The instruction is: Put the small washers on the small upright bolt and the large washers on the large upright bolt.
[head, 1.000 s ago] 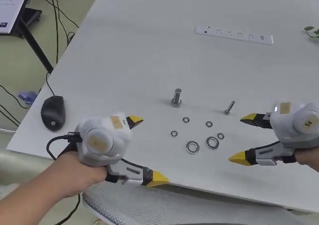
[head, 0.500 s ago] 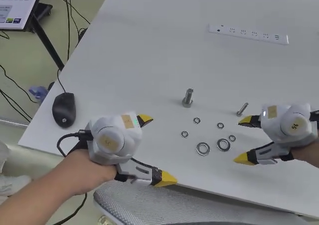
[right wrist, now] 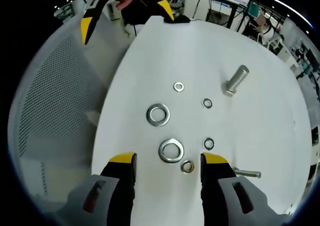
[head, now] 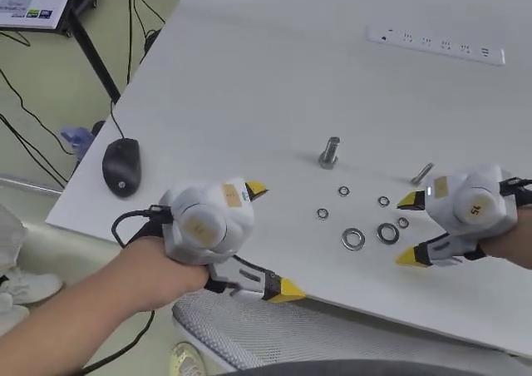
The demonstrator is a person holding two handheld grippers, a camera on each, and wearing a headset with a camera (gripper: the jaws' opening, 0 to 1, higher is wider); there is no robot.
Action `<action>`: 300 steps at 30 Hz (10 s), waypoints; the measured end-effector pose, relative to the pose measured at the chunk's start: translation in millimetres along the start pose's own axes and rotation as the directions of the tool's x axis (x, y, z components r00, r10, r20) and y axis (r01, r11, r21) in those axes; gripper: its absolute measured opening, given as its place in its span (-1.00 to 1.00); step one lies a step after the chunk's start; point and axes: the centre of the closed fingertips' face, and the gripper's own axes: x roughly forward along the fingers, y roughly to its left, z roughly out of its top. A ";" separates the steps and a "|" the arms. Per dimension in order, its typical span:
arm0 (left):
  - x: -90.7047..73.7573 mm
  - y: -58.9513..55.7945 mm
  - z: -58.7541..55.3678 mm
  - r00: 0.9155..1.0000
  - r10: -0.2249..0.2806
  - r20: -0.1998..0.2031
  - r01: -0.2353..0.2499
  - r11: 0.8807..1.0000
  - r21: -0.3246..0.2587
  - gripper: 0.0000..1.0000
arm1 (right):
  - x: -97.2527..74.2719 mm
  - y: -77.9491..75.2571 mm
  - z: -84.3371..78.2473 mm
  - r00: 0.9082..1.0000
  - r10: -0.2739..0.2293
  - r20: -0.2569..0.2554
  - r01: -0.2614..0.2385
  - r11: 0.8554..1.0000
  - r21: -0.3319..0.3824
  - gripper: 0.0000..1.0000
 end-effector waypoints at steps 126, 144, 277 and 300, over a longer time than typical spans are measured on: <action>-15.6 36.8 -12.4 0.999 0.032 -0.012 -0.032 0.999 0.000 0.66 | -20.4 -119.4 109.3 0.980 0.044 -0.192 -0.022 0.993 0.114 -0.57; -18.2 45.2 -18.8 1.000 0.014 -0.028 -0.014 1.000 -0.006 0.62 | 4.2 -125.1 113.5 0.974 0.056 -0.220 -0.034 0.994 0.106 -0.57; -25.1 55.9 -15.9 0.997 0.071 -0.043 -0.071 0.997 0.014 0.58 | -19.0 -38.8 79.2 0.993 0.028 -0.113 -0.018 0.996 0.084 -0.31; -26.4 53.8 -18.6 0.997 0.065 -0.043 -0.064 0.998 0.025 0.56 | 25.9 9.1 49.3 0.991 0.038 -0.125 -0.033 0.998 0.047 -0.30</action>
